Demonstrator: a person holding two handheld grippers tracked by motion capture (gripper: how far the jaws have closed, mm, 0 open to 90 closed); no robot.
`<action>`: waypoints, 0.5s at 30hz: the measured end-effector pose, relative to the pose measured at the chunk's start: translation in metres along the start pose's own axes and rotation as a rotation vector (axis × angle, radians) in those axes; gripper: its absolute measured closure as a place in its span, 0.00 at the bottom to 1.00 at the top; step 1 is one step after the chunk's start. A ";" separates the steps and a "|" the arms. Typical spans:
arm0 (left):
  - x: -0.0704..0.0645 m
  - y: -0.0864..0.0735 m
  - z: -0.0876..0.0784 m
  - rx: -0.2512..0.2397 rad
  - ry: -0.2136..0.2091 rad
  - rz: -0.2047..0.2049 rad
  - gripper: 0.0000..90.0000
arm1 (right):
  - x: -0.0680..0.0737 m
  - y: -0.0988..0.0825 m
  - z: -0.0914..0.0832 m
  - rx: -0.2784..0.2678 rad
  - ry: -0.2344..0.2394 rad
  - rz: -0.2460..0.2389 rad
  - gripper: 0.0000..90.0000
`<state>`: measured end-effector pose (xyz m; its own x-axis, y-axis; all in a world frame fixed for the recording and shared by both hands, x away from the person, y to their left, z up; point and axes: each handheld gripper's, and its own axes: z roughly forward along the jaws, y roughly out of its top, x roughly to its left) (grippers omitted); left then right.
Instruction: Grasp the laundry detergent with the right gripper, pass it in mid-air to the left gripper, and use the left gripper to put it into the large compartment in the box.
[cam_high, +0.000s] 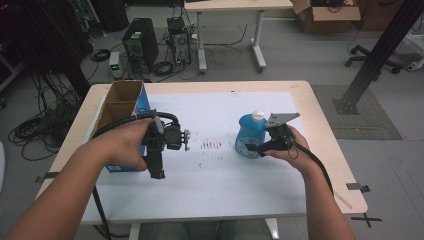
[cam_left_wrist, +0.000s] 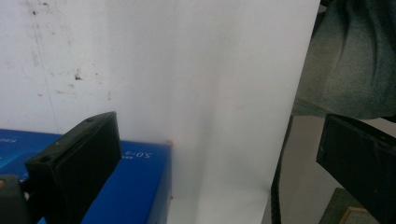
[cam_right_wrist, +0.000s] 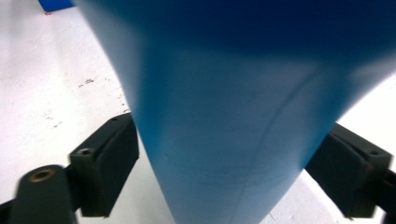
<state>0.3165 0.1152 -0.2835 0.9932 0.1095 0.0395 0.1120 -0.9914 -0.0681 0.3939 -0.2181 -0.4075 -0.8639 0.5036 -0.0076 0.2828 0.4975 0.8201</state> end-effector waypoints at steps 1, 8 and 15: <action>0.000 0.000 0.000 0.001 -0.001 0.000 0.00 | 0.000 0.000 0.000 -0.002 -0.002 0.003 0.18; 0.000 0.000 0.001 0.005 0.002 -0.001 0.00 | 0.001 0.000 0.001 -0.010 -0.002 0.004 0.22; 0.000 0.001 0.000 -0.003 0.000 -0.001 0.00 | 0.001 0.000 0.001 -0.024 -0.001 0.002 0.26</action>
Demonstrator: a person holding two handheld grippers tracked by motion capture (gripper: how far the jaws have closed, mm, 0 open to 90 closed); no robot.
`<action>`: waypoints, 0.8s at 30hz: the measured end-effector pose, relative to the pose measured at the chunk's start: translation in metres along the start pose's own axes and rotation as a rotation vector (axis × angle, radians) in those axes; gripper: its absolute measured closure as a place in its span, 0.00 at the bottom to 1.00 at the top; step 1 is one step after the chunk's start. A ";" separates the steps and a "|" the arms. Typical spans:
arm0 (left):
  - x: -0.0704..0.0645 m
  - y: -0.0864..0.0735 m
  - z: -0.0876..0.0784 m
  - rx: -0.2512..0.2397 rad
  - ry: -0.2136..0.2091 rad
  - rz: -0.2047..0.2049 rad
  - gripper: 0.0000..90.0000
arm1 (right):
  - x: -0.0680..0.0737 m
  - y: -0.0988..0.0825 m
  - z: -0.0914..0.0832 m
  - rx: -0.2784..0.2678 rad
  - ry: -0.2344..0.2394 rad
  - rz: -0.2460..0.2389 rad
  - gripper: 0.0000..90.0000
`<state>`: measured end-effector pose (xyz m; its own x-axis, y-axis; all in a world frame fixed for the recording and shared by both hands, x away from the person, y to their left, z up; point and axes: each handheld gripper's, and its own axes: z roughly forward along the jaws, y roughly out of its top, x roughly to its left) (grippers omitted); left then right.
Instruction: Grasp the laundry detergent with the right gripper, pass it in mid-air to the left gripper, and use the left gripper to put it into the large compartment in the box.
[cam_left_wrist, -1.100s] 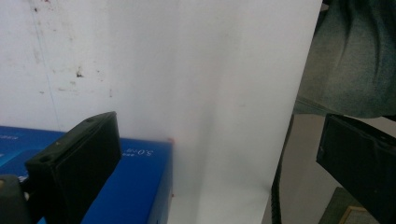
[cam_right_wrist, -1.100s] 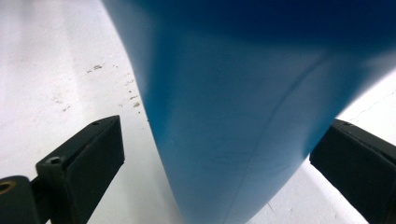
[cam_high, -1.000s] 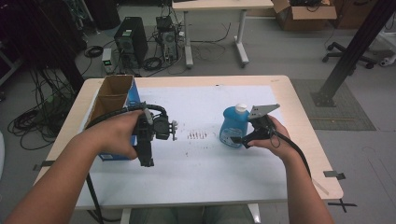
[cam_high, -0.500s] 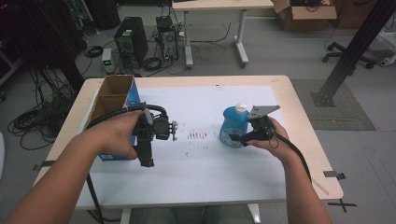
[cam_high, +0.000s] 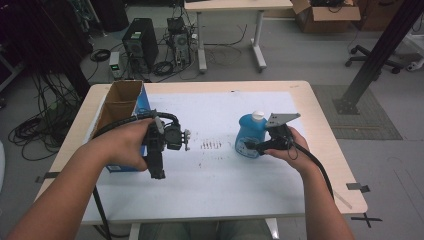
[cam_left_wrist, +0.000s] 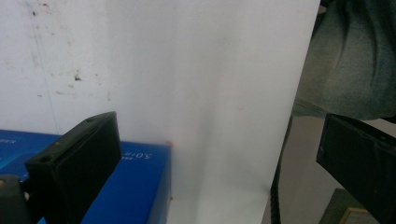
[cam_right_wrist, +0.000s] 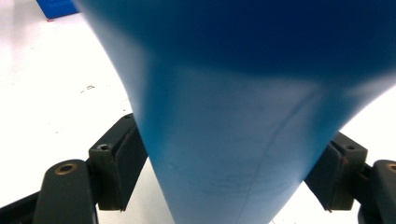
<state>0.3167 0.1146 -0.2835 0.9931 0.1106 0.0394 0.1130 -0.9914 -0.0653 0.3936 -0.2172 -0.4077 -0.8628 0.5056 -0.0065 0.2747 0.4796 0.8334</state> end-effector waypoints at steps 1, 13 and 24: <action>0.000 0.000 0.000 -0.002 0.000 -0.003 0.00 | 0.000 0.000 0.000 0.001 0.000 0.000 0.27; 0.000 -0.001 0.001 0.000 0.001 -0.004 0.00 | 0.000 0.000 0.003 -0.004 0.012 0.004 0.32; -0.001 -0.001 0.000 0.003 0.001 -0.003 0.00 | 0.001 -0.003 0.005 -0.025 0.014 -0.016 0.47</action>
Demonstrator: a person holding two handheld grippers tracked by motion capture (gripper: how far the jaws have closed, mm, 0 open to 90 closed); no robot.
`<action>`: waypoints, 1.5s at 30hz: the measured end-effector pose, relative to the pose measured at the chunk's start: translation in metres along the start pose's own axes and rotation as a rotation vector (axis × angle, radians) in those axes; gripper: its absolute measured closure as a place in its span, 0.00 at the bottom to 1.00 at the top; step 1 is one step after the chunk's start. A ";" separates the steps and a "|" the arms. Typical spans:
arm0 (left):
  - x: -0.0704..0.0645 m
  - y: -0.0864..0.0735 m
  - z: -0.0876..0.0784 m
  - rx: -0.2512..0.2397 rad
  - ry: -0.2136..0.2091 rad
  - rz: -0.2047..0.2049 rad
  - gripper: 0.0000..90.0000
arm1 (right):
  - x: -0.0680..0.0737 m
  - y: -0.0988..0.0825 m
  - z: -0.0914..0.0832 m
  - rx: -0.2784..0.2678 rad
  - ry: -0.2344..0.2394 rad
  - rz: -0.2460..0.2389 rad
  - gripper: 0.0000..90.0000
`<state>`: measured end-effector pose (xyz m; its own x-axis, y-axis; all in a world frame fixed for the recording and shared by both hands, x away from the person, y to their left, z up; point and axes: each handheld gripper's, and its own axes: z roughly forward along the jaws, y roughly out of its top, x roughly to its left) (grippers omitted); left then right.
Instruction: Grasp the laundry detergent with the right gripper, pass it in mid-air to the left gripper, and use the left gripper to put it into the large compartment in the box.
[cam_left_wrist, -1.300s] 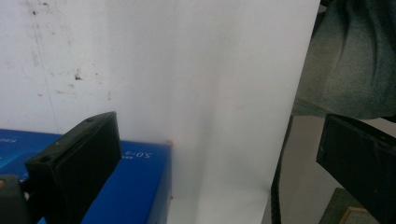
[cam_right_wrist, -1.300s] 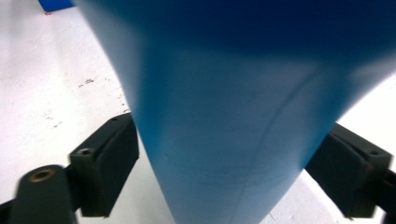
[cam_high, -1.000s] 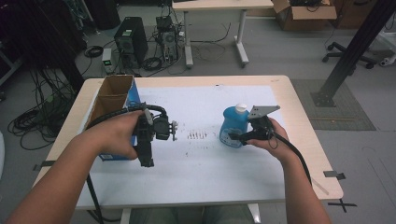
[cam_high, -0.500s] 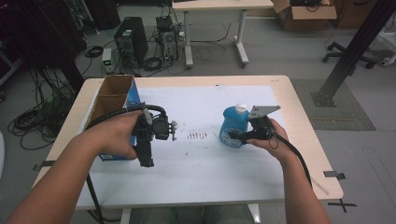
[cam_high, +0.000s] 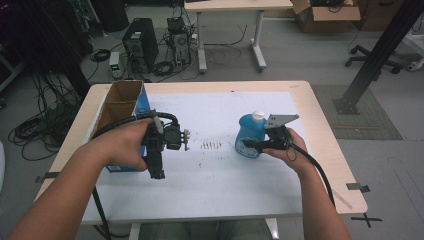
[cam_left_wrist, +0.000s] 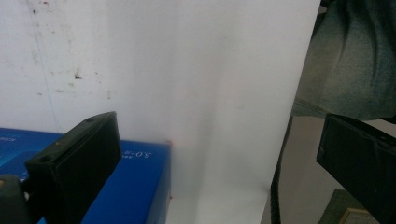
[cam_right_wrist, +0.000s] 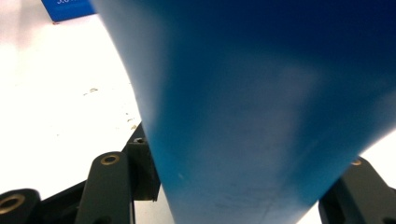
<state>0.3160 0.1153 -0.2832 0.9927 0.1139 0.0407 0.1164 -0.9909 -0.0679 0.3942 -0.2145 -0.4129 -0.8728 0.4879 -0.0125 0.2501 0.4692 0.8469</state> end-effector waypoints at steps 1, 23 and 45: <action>0.000 0.000 0.000 0.000 0.000 0.000 0.00 | 0.000 0.000 0.000 0.000 0.000 0.000 0.47; 0.001 0.006 -0.005 -0.006 0.008 0.008 0.00 | -0.002 0.008 -0.016 -0.046 0.020 -0.006 0.52; 0.006 0.008 -0.025 -0.028 0.016 0.012 0.00 | 0.033 0.061 -0.075 -0.006 0.131 -0.176 0.52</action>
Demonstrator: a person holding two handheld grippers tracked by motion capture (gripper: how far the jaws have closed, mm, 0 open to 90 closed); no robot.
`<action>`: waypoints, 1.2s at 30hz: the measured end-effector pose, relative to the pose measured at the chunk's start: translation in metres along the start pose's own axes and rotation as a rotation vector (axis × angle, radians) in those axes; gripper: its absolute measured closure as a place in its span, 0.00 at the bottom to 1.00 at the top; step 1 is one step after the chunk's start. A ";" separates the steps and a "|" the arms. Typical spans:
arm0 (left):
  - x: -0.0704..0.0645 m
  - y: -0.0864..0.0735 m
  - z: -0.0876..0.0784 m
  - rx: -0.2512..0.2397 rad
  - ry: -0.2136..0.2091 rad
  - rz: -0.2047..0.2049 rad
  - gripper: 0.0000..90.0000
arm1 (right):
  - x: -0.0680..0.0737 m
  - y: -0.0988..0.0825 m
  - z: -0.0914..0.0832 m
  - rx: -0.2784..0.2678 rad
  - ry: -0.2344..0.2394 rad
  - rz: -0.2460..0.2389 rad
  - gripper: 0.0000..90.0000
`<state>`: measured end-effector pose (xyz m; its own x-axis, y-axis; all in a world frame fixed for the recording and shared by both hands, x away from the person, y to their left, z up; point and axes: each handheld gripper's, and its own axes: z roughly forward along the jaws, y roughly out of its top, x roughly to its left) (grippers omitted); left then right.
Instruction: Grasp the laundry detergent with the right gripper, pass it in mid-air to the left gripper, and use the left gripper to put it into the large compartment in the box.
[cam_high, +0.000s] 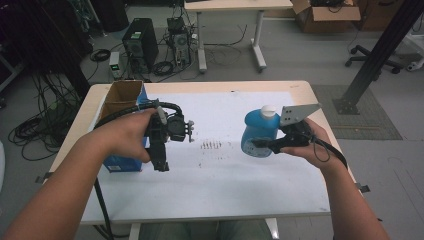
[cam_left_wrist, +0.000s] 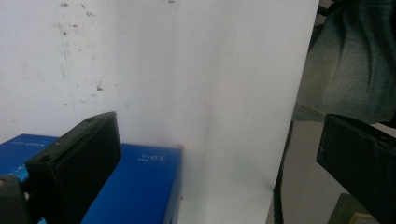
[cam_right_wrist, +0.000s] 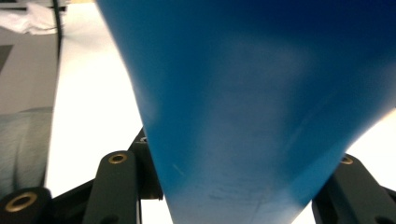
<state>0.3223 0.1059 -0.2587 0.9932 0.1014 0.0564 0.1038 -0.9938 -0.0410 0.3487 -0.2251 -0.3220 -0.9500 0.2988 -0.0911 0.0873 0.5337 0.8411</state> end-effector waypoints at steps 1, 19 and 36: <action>0.000 0.000 -0.002 -0.005 0.000 0.000 0.00 | 0.005 0.003 0.000 0.000 0.019 -0.012 0.52; -0.003 0.005 -0.006 -0.016 -0.011 0.017 0.00 | 0.041 0.011 0.036 0.027 0.176 -0.070 0.51; -0.006 0.020 -0.006 -0.013 -0.021 0.046 0.00 | 0.063 0.008 0.075 -0.013 0.216 -0.087 0.51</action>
<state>0.3185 0.0853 -0.2538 0.9978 0.0568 0.0341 0.0578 -0.9979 -0.0304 0.3121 -0.1430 -0.3609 -0.9960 0.0746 -0.0487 -0.0007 0.5397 0.8418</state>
